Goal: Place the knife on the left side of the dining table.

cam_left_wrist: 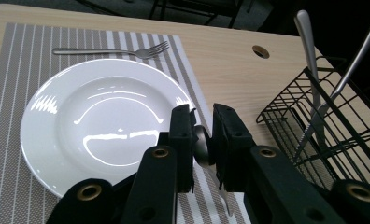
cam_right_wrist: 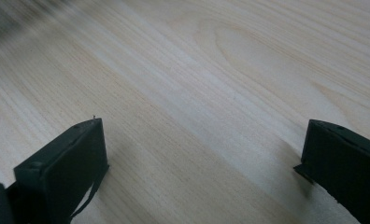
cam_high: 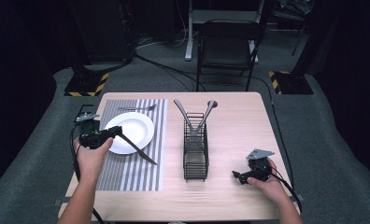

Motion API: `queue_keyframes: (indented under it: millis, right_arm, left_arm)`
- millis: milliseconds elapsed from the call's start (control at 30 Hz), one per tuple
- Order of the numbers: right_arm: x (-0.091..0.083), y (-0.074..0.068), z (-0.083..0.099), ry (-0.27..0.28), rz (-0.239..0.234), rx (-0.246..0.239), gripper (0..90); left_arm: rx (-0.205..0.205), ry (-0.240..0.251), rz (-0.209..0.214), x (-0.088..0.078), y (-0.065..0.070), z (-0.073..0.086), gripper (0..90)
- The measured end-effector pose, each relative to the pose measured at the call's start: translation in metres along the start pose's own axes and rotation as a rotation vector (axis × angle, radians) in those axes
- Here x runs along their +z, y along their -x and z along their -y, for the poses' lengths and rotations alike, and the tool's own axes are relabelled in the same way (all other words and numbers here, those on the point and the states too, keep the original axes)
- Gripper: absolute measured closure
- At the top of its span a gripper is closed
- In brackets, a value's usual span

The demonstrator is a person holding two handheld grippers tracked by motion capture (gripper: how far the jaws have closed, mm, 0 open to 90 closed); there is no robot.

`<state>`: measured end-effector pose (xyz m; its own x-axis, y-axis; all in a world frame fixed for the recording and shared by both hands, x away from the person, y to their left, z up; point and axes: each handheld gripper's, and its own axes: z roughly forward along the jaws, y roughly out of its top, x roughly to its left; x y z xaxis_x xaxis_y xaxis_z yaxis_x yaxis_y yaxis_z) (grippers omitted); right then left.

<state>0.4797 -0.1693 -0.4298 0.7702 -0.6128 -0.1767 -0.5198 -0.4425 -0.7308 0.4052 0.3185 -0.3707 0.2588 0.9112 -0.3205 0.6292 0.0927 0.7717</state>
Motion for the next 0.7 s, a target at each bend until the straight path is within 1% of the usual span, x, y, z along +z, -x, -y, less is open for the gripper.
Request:
queue_keyframes:
  millis: [33, 67, 133, 233, 267, 333, 433, 467, 500, 633, 700]
  right_arm:
    - [0.0, 0.0, 0.0, 0.0, -0.001, 0.0, 0.0]
    - [0.0, 0.0, 0.0, 0.0, -0.001, 0.0, 0.0]
    - [0.0, 0.0, 0.0, 0.0, -0.001, 0.0, 0.0]
    - [0.0, 0.0, 0.0, 0.0, 0.0, 0.0, 0.0]
    - [0.0, 0.0, 0.0, 0.0, 0.0, 0.0, 0.0]
    - [0.0, 0.0, 0.0, 0.0, 0.0, 0.0, 0.0]
    - [0.0, 0.0, 0.0, 0.0, -0.001, 0.0, 0.0]
    - [0.0, 0.0, 0.0, 0.0, -0.001, 0.0, 0.0]
    - [0.0, 0.0, 0.0, 0.0, -0.001, 0.0, 0.0]
    - [0.0, 0.0, 0.0, 0.0, -0.001, 0.0, 0.0]
    - [0.0, 0.0, 0.0, 0.0, 0.0, 0.0, 0.0]
  left_arm:
    - [-0.011, 0.0, -0.002, 0.0, -0.003, 0.002, 78.2]
    - [-0.012, 0.004, -0.006, -0.001, -0.005, 0.003, 77.9]
    - [-0.026, 0.004, -0.006, -0.002, -0.009, 0.006, 77.6]
    - [-0.04, 0.014, -0.019, -0.002, -0.017, 0.011, 76.8]
    - [-0.047, 0.008, -0.018, -0.003, -0.02, 0.012, 76.5]
    - [-0.054, 0.011, -0.018, -0.003, -0.025, 0.015, 76.1]
    - [-0.08, 0.016, -0.018, -0.005, -0.034, 0.022, 75.6]
    - [-0.093, 0.025, -0.018, -0.005, -0.036, 0.024, 75.5]
    - [-0.093, 0.028, -0.02, -0.005, -0.039, 0.026, 75.3]
    - [-0.125, 0.033, -0.017, -0.006, -0.048, 0.035, 74.5]
    - [-0.131, 0.031, -0.016, -0.006, -0.051, 0.037, 74.2]
